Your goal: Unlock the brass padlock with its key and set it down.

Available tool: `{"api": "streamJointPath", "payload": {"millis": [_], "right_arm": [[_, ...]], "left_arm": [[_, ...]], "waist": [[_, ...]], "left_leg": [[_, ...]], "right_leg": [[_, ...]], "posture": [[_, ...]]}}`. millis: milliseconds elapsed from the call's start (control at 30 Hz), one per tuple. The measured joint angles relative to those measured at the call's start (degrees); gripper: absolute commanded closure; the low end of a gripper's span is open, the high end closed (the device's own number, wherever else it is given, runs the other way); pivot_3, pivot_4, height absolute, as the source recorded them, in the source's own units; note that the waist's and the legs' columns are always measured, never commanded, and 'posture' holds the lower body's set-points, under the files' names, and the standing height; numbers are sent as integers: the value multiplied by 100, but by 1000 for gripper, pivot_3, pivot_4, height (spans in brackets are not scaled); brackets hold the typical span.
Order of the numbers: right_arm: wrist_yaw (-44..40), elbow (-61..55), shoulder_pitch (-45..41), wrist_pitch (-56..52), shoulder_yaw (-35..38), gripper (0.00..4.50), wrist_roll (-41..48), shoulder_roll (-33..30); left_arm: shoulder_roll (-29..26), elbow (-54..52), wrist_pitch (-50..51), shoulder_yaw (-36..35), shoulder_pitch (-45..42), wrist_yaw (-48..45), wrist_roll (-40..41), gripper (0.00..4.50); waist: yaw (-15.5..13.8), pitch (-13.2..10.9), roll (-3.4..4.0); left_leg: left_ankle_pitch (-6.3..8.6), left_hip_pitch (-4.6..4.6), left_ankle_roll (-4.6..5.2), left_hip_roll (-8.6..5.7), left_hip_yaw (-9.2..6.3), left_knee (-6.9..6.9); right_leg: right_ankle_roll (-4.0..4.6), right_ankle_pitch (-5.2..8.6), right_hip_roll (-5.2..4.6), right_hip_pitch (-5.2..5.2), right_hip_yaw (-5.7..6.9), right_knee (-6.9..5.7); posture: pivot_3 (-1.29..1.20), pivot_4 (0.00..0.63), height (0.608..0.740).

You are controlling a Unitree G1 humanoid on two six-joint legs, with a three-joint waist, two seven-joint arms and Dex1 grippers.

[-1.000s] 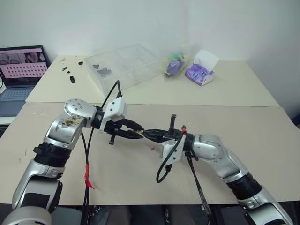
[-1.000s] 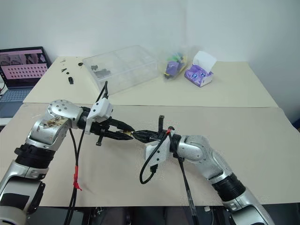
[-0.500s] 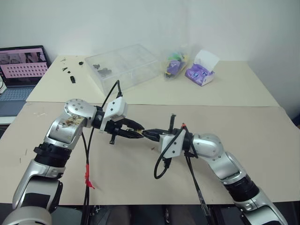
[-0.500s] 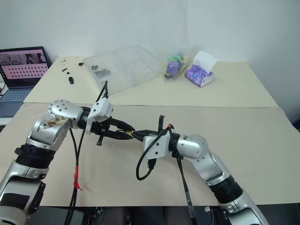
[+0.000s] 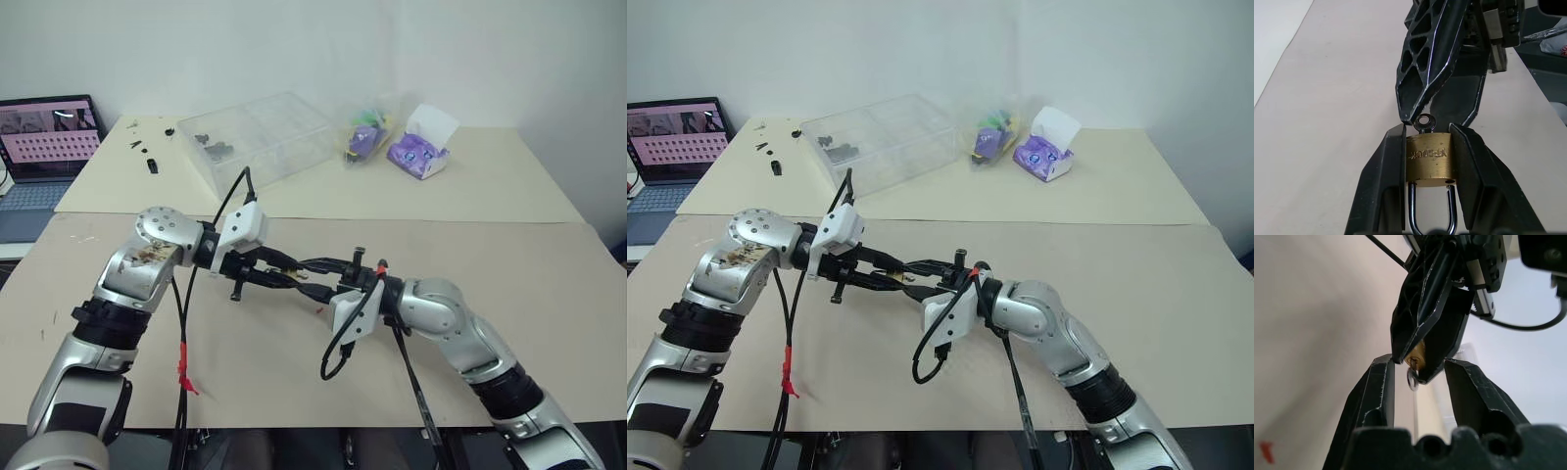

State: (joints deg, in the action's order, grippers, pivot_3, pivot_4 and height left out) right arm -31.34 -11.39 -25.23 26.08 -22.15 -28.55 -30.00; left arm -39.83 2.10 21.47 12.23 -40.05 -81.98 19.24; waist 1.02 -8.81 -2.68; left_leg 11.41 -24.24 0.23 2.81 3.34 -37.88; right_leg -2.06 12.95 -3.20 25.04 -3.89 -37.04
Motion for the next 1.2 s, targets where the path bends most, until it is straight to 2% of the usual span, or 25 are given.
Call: {"api": "streamJointPath", "payload": {"millis": [133,333,833,1200], "right_arm": [[637,232,-130,575,6,2458,-752,-45],[976,379,-187,861,4,2458,-1190,-2],[1056,414,-187,980,3,2458,-1315,62],[1056,402,-187,984,-16,2458,-1362,170]], "left_arm": [[26,-19,1,0,0,24,8,3650],[49,-20,2,0,0,43,8,3650],[94,-6,2,-1,-7,47,2,3650],[397,37,0,20,-82,162,-30,3650]], "waist": [[5,0,0],[4,0,0],[6,0,0],[10,0,0]], "left_leg": [[0,0,0,1,-1,0],[0,0,0,0,-1,0],[0,0,0,0,-2,0],[0,0,0,0,-2,0]], "right_leg": [[2,0,1,1,0,-1],[1,0,0,0,0,-1],[2,0,0,0,0,-1],[2,-1,1,0,0,-1]], "posture": [[0,150,740],[0,150,740],[0,150,740],[0,150,740]]}}
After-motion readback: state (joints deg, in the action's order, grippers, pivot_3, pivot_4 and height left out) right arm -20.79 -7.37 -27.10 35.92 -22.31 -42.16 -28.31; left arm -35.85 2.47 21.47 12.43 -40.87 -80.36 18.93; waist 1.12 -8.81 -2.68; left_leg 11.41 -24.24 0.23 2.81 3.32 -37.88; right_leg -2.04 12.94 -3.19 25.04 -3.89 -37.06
